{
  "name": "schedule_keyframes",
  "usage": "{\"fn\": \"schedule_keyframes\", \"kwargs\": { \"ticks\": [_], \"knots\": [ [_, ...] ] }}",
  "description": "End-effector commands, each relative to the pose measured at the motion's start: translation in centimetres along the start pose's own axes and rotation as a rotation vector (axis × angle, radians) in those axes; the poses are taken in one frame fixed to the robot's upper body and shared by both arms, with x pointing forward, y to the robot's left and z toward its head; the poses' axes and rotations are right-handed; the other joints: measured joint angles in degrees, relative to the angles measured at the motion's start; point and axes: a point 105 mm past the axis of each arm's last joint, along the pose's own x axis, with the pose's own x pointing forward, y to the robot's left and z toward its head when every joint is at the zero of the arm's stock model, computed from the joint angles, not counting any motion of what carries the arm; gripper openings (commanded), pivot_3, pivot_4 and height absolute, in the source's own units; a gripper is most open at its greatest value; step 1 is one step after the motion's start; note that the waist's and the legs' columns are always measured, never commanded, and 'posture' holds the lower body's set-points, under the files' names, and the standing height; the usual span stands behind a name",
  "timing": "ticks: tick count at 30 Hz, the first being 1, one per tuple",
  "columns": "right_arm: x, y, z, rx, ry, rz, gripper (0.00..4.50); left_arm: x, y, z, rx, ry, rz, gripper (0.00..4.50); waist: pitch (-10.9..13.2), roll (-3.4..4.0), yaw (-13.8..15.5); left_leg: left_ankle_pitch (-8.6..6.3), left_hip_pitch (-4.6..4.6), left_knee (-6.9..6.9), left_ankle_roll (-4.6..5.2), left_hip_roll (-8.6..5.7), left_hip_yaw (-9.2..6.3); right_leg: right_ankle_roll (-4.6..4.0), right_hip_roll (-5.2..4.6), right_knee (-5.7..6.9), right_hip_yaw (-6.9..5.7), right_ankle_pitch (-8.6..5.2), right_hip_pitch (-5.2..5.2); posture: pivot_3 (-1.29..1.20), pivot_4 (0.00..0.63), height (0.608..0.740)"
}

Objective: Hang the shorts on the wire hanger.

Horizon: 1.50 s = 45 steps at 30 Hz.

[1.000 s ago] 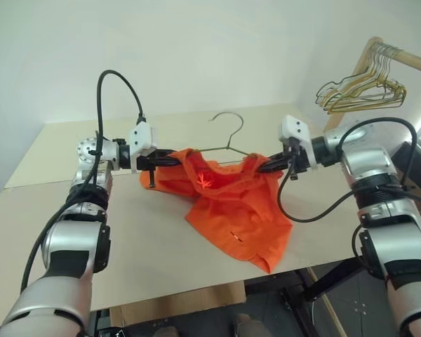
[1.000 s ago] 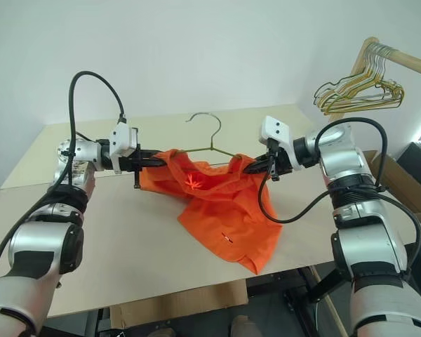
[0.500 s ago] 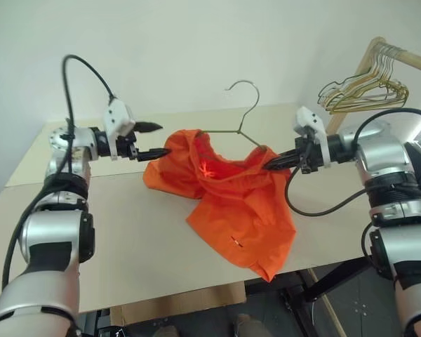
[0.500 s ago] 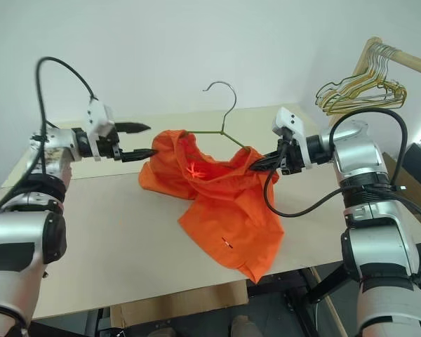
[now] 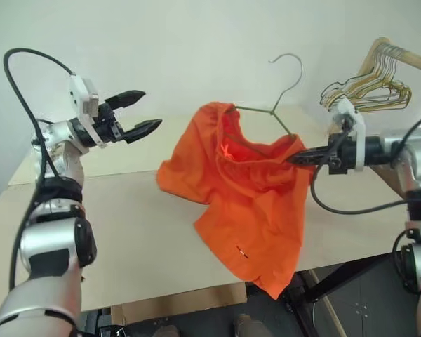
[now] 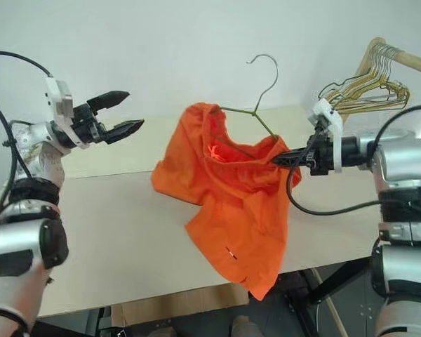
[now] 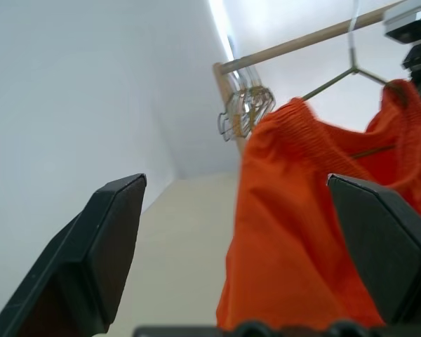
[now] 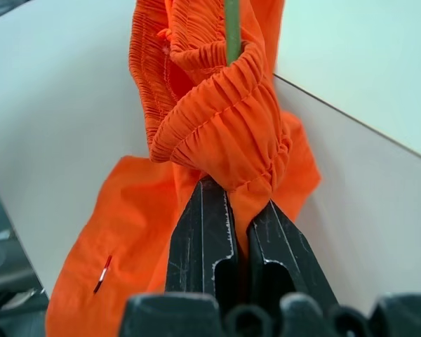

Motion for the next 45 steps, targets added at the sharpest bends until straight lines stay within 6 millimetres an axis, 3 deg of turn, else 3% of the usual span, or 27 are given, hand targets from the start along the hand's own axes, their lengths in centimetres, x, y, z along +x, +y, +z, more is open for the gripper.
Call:
{"fn": "schedule_keyframes", "kwargs": {
  "ticks": [1, 10, 20, 27, 35, 45],
  "knots": [
    [-2.0, -0.4, 1.7, 0.043, -0.077, -0.159, 0.0, 1.1, -0.9, 1.8, 0.052, -0.055, -0.005, 4.48, 0.0, 0.0, -0.04, 0.0, 0.0, 0.02, 0.0, 0.0, -0.01, 0.0, 0.01, 0.01, 0.0, 0.0, -0.01, -0.11, 0.0, 0.74],
    [-6.7, -2.4, -1.2, 0.272, -0.032, -0.595, 0.0, 1.0, -4.0, 3.1, 0.052, -0.102, -0.06, 4.48, -0.15, 0.24, -0.16, 0.02, 0.13, 0.02, -0.02, 0.01, 0.0, -0.04, 0.03, -0.04, 0.05, 0.02, 0.09, -0.15, 0.0, 0.74],
    [-11.3, -5.9, -3.9, 0.515, -0.101, -1.144, 0.0, 0.6, -4.7, 3.1, -0.037, -0.174, -0.024, 4.48, -0.31, 0.52, -2.63, 0.02, 0.27, 0.02, -0.02, -0.01, 0.0, -0.03, 0.05, -0.05, 0.13, 0.02, 0.25, -0.18, 0.0, 0.74],
    [-11.5, -7.4, -4.1, 0.593, -0.18, -1.385, 0.0, 0.1, -4.9, 4.5, -0.106, -0.296, -0.009, 4.48, -0.33, 0.57, -4.82, 0.02, 0.25, 0.01, -0.02, -0.01, -0.08, -0.02, 0.05, -0.05, 0.2, 0.02, 0.23, -0.17, 0.0, 0.74],
    [-11.4, -10.1, -2.4, 0.55, -0.262, -1.615, 0.0, 0.7, -6.3, 3.7, -0.145, -0.294, -0.012, 4.48, -0.33, 0.65, -6.62, 0.02, 0.45, -0.08, -0.01, -0.07, -0.18, 0.04, 0.05, -0.01, 0.6, 0.05, 0.26, -0.15, 0.0, 0.74],
    [-13.4, -14.4, -2.2, 0.628, -0.354, -1.678, 0.0, 0.5, -6.1, 3.6, -0.153, -0.295, 0.015, 4.48, -0.27, 0.74, -7.52, 0.02, 0.63, -0.34, 0.0, -0.15, 0.03, 0.1, 0.04, -0.25, 0.86, 0.04, 0.36, -0.13, 0.0, 0.74]
  ]
}}
